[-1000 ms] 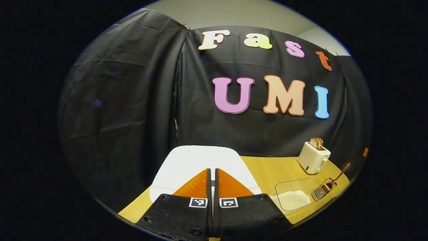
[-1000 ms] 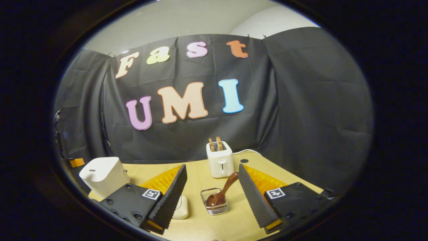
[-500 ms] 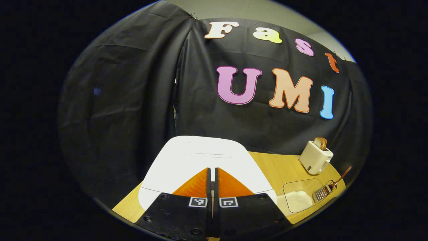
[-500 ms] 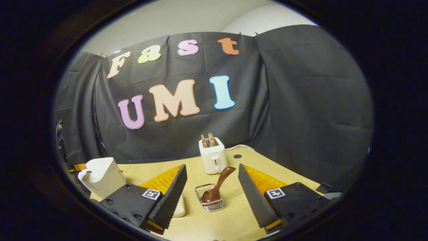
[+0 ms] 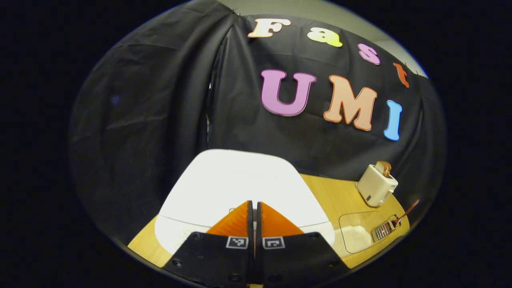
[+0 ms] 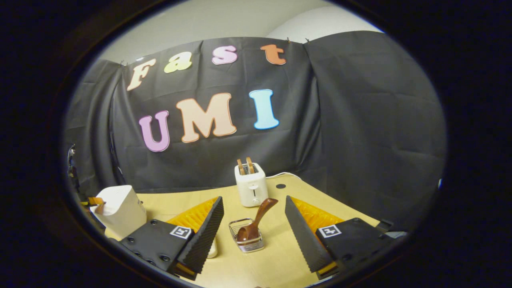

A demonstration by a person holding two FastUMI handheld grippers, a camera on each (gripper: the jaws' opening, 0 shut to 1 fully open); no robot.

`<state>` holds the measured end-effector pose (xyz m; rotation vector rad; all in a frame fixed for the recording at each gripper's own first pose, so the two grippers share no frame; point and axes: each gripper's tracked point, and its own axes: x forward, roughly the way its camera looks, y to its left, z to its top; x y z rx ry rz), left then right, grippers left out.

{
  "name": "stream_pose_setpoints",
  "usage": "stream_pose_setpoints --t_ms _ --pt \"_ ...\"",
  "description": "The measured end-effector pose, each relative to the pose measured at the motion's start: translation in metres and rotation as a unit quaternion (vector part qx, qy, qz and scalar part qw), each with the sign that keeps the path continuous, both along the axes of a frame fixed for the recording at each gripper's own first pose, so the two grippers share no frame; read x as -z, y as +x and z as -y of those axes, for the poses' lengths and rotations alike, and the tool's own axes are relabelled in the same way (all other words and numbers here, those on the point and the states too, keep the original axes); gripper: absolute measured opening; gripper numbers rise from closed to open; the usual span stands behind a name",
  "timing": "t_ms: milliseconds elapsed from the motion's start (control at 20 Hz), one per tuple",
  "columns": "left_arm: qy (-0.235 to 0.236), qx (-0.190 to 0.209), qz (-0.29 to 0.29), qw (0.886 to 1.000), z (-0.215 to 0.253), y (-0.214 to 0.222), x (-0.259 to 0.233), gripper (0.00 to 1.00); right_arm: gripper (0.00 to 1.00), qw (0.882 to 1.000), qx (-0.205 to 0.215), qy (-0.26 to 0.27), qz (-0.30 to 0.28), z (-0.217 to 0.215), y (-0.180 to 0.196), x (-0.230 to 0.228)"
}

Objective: Close the left gripper, press the button to open the rice cooker; take a wooden spoon from the chopstick holder with the right hand, scoop a spoonful of rice and pour it into the rice cooker, then put the wooden spoon back into the chopstick holder.

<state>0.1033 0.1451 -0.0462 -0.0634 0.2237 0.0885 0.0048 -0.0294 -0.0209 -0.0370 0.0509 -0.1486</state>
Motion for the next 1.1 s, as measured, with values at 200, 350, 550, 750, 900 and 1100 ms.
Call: stream_pose_setpoints --t_ms 200,350,550,750,900,1100 --pt "-0.005 0.001 0.001 1.0 -0.001 0.004 -0.002 0.0 0.99 1.0 -0.013 -0.004 0.002 -0.006 0.004 -0.001" --pt "0.012 -0.008 0.006 1.0 0.001 0.002 -0.008 0.0 0.99 1.0 -0.018 -0.004 0.003 -0.008 0.004 -0.002" --pt "0.059 -0.007 0.059 0.996 0.013 0.006 -0.058 0.0 0.98 1.0 -0.018 -0.006 -0.001 -0.005 0.0 0.003" --pt "0.063 0.004 0.094 0.994 0.028 -0.002 -0.096 0.0 0.98 1.0 -0.019 0.003 -0.002 -0.001 0.001 0.006" --pt "0.053 0.011 0.093 0.994 0.038 -0.014 -0.098 0.0 0.98 1.0 -0.023 0.005 -0.002 0.001 0.004 0.007" --pt "0.028 0.009 0.092 0.995 0.046 -0.031 -0.086 0.0 0.98 1.0 -0.029 0.008 -0.008 0.005 0.009 0.014"
